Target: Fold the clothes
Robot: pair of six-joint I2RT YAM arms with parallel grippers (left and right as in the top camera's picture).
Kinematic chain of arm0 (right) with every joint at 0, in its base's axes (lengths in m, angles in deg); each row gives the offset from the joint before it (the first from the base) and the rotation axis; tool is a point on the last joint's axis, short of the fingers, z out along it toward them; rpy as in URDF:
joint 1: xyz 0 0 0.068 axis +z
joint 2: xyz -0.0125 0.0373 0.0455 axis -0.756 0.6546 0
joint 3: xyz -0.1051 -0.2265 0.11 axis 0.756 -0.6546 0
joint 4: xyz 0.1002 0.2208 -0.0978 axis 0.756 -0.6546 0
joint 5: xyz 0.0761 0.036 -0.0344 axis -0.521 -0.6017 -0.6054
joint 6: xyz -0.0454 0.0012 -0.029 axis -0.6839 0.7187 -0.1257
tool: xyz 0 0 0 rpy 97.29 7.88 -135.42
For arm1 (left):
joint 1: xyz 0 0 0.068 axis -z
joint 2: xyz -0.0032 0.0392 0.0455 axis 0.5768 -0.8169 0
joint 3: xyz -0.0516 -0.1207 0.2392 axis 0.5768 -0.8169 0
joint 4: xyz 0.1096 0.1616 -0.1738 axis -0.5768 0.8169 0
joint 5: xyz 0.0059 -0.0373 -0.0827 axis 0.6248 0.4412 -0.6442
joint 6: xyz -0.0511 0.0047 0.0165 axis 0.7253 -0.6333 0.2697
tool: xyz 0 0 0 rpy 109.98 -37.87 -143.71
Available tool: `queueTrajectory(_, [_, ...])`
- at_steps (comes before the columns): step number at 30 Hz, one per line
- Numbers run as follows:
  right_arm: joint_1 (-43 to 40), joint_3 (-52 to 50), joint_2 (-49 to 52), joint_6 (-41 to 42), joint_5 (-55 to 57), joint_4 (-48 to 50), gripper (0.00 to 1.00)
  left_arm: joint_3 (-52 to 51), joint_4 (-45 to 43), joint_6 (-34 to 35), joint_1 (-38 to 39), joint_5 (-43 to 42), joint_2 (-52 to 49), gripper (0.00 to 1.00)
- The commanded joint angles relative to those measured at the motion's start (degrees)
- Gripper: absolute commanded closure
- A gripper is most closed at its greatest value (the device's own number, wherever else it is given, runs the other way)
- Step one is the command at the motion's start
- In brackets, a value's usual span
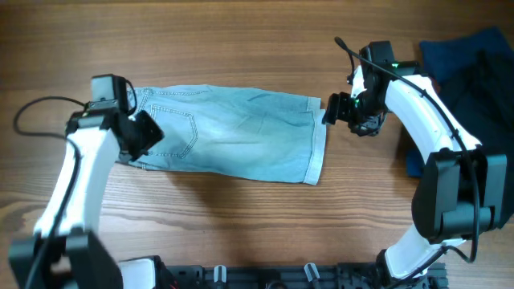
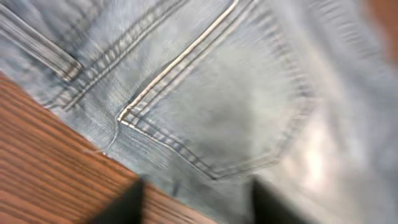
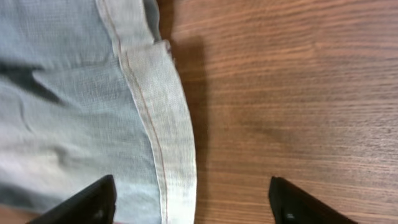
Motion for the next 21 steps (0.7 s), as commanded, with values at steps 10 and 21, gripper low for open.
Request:
queueTrajectory(10, [-0.79, -13.25, 1.11, -1.33, -7.17, 8.41, 0.15, 0.0, 0.07, 0.15, -0.48, 0.55, 4.55, 0.0])
queueTrajectory(21, [-0.33, -25.24, 1.11, 1.46, -18.84, 24.33, 0.13, 0.0, 0.09, 0.15, -0.46, 0.55, 4.55, 0.0])
